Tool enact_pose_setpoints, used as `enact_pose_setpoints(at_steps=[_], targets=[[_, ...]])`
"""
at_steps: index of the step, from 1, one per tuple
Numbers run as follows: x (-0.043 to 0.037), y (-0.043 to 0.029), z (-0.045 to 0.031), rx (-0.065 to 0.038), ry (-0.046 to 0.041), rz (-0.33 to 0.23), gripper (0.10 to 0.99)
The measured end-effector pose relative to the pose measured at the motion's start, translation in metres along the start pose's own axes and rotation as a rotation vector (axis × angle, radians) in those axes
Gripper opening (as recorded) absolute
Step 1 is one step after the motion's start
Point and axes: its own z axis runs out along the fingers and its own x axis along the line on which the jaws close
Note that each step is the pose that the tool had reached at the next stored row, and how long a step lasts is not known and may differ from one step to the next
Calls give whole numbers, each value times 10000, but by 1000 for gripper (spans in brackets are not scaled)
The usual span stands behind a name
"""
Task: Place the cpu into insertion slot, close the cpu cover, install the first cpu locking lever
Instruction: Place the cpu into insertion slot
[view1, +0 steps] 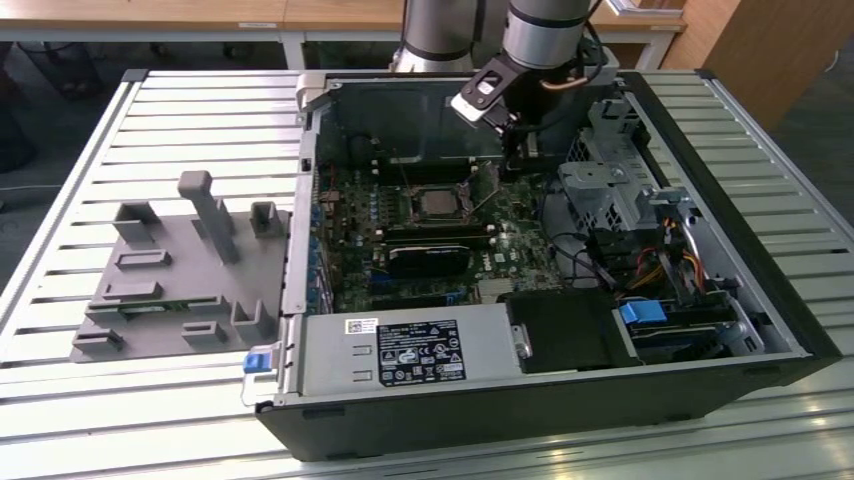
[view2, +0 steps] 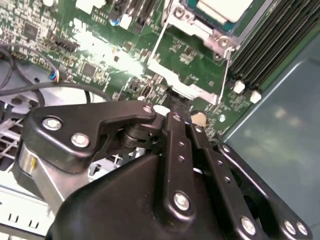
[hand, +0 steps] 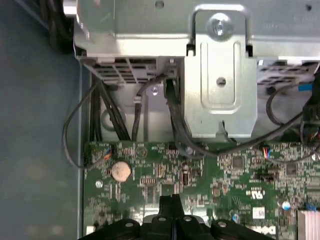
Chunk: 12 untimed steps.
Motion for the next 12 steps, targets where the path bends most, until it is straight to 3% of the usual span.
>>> enact_pose_setpoints(at_steps=[3, 12], targets=[[5, -6, 1, 0, 3, 0, 106], [4, -114, -2, 0, 2, 0, 106]])
